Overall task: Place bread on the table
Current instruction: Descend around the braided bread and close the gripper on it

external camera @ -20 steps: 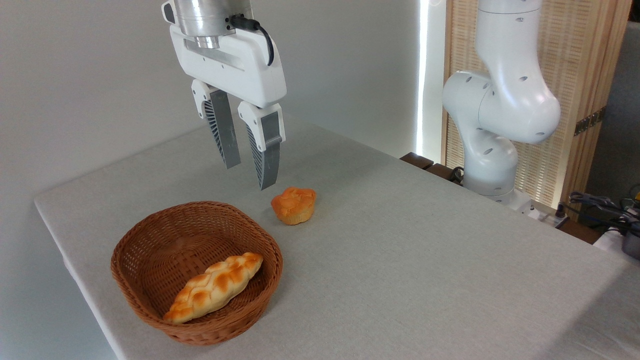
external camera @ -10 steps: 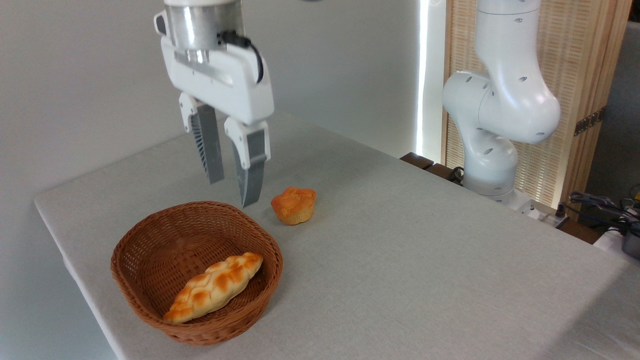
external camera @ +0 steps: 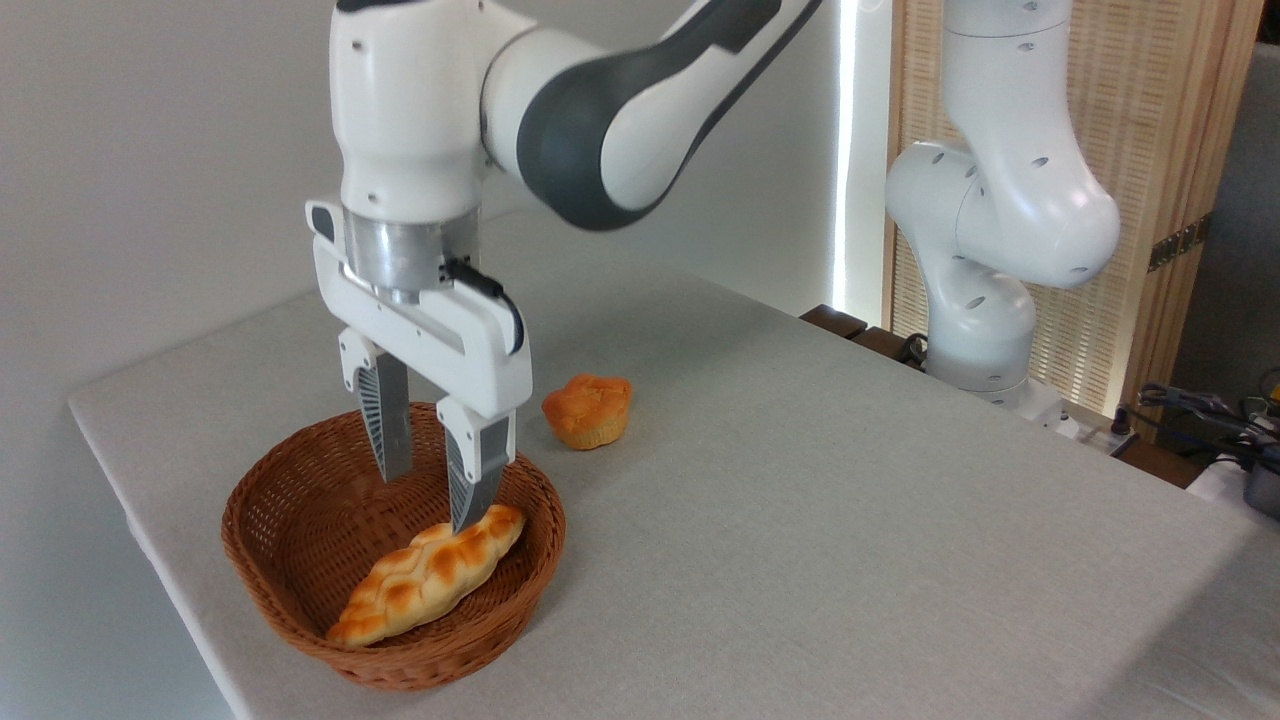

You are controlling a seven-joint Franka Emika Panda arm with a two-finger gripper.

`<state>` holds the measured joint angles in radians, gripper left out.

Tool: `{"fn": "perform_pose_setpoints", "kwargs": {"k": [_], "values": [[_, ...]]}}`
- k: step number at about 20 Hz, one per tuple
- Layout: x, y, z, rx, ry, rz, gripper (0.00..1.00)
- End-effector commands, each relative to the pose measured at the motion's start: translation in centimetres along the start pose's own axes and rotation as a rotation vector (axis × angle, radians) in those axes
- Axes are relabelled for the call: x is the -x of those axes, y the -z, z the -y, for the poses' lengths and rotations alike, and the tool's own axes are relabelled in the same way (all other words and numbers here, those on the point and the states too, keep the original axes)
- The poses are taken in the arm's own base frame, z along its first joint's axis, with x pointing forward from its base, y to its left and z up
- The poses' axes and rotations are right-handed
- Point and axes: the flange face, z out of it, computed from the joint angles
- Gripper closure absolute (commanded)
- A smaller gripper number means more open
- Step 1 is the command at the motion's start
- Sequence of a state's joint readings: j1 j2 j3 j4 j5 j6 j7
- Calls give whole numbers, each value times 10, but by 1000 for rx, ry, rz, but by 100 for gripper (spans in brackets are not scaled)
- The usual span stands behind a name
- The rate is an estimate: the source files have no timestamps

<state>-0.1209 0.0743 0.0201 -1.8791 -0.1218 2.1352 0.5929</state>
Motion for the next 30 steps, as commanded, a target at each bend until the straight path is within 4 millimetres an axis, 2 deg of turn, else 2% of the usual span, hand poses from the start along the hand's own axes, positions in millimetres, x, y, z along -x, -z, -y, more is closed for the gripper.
{"fn": "perform_pose_setpoints", "kwargs": {"k": [1,8,13,14,16,19,20,23,30], "values": [[4,-15,-3,-22,-1,-4,0],[-8,-65,-25,-57,-92,33,0],[-6,-74,-25,-73,-113,53,0],[-6,-74,-25,-73,-115,53,6],[-8,-75,-24,-79,-117,43,33],[-8,-77,-23,-81,-117,39,80],[-8,-78,-23,-80,-117,40,89],[-7,-78,-23,-80,-115,42,100],[-6,-78,-23,-76,-116,48,100]]}}
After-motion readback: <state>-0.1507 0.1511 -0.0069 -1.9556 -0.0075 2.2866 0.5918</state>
